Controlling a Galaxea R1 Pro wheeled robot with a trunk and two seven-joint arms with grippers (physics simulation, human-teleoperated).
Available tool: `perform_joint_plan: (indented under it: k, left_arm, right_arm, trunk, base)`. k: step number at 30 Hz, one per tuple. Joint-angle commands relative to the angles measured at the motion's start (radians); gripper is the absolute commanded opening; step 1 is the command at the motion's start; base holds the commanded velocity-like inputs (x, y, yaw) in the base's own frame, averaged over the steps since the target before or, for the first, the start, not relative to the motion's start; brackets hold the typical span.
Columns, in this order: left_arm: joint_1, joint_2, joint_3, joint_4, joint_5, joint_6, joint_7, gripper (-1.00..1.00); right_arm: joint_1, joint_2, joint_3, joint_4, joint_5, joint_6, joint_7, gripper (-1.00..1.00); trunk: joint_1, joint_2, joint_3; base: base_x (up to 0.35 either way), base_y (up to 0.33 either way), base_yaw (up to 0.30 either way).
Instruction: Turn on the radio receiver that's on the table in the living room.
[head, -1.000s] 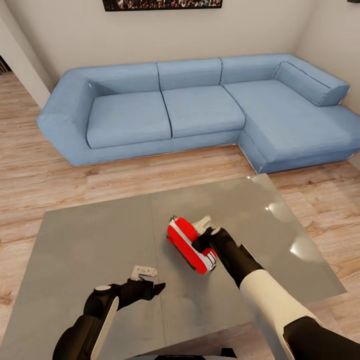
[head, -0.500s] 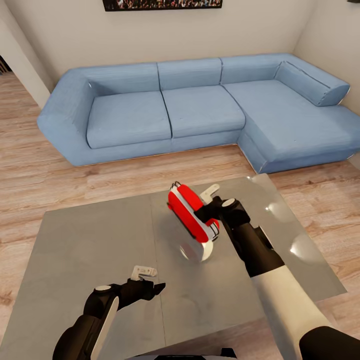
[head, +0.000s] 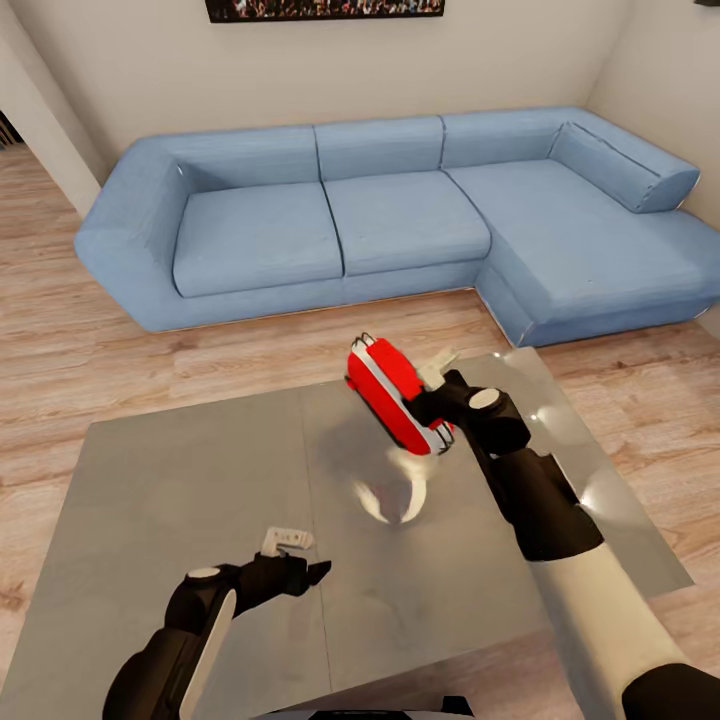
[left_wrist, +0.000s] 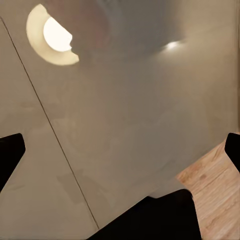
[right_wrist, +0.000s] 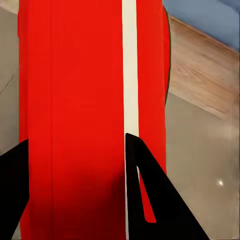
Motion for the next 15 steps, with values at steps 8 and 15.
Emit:
perform_joint_plan:
  k: [8,15]
  left_arm:
    - [0.0,0.004,0.004,-0.053,0.011,0.097,-0.005,1.0]
    - [-0.001,0.047,0.031,-0.138,0.024,0.223,-0.122,1.0]
  right_arm:
    - [0.071,-0.034,0.042,-0.083,0.087,-0.134,-0.09,-1.0]
    - [0.169,-0.04,0.137,-0.092,0.11,-0.218,-0.338,-1.0]
  trunk:
    - [0.0,0.0,0.0]
    - [0.0,0.0,0.0]
  base:
    - [0.0,0.0,0.0]
    - [0.0,0.0,0.0]
